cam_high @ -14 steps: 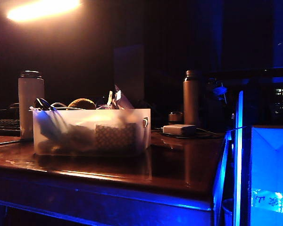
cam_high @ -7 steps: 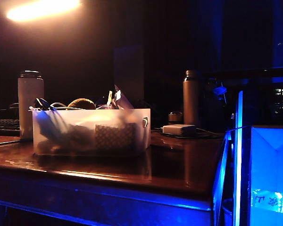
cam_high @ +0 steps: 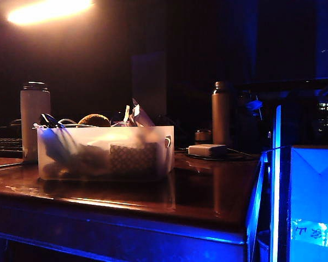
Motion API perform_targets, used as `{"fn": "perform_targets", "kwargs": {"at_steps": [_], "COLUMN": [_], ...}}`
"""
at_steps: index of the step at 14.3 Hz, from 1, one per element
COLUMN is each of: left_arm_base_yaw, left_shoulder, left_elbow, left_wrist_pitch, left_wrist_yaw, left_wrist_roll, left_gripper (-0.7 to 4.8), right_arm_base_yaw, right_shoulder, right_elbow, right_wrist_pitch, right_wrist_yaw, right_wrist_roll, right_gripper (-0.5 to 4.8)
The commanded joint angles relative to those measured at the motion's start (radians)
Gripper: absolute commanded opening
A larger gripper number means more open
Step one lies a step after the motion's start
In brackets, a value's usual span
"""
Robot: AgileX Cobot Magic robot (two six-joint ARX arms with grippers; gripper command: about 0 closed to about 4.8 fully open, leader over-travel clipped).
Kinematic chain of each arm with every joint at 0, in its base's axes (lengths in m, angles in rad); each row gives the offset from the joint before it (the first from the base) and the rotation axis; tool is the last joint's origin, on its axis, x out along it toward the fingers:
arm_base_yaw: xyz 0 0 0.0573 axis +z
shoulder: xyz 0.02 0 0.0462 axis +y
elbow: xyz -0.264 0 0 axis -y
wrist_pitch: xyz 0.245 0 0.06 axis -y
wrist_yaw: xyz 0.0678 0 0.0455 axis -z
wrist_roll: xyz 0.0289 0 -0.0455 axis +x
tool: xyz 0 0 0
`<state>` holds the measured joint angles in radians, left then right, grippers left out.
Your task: Pick up the kiwi and place it into the translucent box.
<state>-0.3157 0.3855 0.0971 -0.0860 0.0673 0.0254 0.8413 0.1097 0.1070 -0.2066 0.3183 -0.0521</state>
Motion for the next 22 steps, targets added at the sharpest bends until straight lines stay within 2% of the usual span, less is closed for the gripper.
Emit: {"fn": "perform_targets", "kwargs": {"at_steps": [1, 12, 15, 17, 22], "left_arm_base_yaw": [0.001, 0.001, 0.002, 0.003, 0.037], "left_shoulder": [0.0, -0.001, -0.07, -0.155, -0.321], "left_elbow": [-0.017, -0.021, -0.022, -0.022, -0.022], "left_wrist_pitch": [0.023, 0.014, -0.007, -0.01, -0.01], "left_wrist_yaw": [-0.004, -0.011, -0.011, -0.011, 0.001], "left_wrist_roll": [0.014, 0.027, 0.027, 0.027, 0.027], "left_gripper": [-0.05, -0.04, -0.03, -0.03, -0.03], "right_arm_base_yaw": [-0.002, 0.002, 0.0, -0.023, -0.153], "right_shoulder": [0.0, 0.0, -0.013, -0.036, -0.051], "right_elbow": [-0.013, -0.016, -0.025, -0.066, -0.069], "right_wrist_pitch": [-0.048, -0.051, -0.045, -0.045, -0.034], "right_wrist_yaw": [-0.012, -0.007, -0.006, -0.007, -0.006], "right_wrist_roll": [0.041, 0.059, 0.059, 0.059, 0.059], "right_gripper": [-0.01, -0.01, -0.01, -0.01, -0.01]}}
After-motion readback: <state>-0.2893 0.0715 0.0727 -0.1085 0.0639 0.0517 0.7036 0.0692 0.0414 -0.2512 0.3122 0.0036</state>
